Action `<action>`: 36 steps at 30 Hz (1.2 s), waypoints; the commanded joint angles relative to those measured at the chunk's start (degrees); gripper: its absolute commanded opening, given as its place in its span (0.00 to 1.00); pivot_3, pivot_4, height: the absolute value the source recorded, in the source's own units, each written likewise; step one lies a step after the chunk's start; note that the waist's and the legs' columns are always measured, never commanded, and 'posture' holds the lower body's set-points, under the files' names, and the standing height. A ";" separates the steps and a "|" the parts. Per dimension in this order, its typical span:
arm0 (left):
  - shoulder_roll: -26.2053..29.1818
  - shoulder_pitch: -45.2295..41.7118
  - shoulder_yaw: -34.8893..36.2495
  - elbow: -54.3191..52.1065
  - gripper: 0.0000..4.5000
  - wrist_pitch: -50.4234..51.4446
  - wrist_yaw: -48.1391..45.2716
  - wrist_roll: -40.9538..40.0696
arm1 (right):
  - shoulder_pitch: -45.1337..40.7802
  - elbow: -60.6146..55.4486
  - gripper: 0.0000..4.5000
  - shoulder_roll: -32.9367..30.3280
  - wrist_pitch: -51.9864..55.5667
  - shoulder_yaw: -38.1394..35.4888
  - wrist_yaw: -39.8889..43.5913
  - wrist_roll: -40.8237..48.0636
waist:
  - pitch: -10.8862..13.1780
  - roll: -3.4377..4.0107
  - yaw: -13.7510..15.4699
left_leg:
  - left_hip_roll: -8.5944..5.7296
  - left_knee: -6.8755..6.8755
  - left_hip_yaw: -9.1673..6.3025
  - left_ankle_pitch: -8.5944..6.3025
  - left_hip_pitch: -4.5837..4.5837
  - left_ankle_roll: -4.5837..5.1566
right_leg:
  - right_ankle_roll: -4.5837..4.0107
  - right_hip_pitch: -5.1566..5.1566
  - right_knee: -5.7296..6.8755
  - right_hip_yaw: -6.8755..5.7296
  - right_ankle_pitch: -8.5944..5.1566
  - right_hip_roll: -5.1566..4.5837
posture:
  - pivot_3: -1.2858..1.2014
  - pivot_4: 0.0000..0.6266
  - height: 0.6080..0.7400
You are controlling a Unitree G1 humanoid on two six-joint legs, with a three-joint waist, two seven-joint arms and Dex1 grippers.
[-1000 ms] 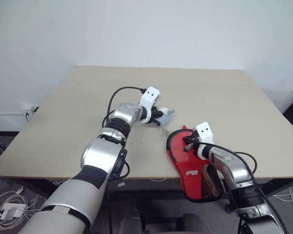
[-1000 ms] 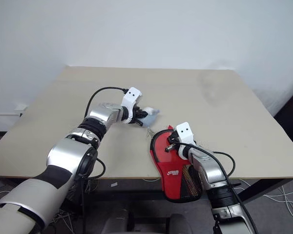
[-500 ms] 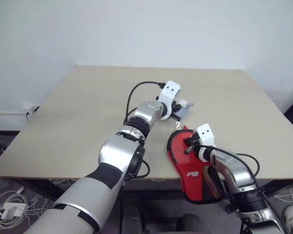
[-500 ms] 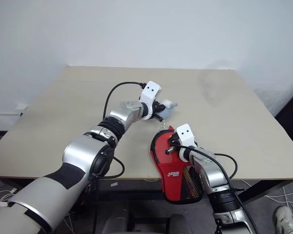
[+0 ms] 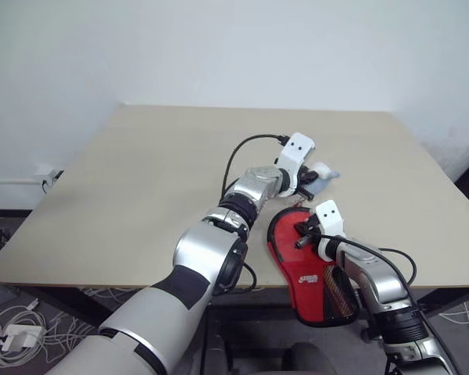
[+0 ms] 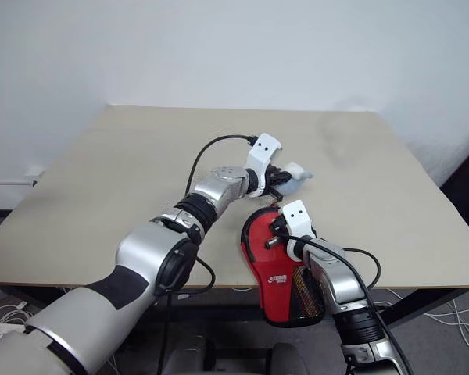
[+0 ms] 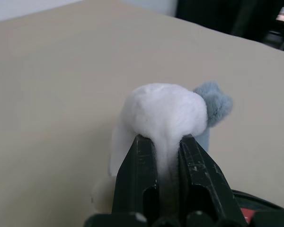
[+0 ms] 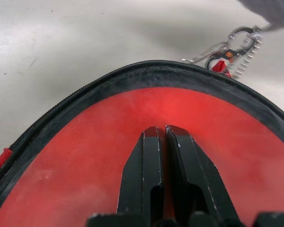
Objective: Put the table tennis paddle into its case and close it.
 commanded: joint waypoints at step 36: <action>16.78 8.59 -0.18 -14.72 0.62 9.37 -16.32 -2.46 | -10.56 4.68 0.06 -0.71 2.77 -8.22 3.11 7.99 | 0.18 0.22 0.05 | -0.03 0.18 0.07 0.02 -0.22 0.12 | 0.26 -0.12 0.10 0.09 0.01 -0.01 | 0.52 0.00 1.00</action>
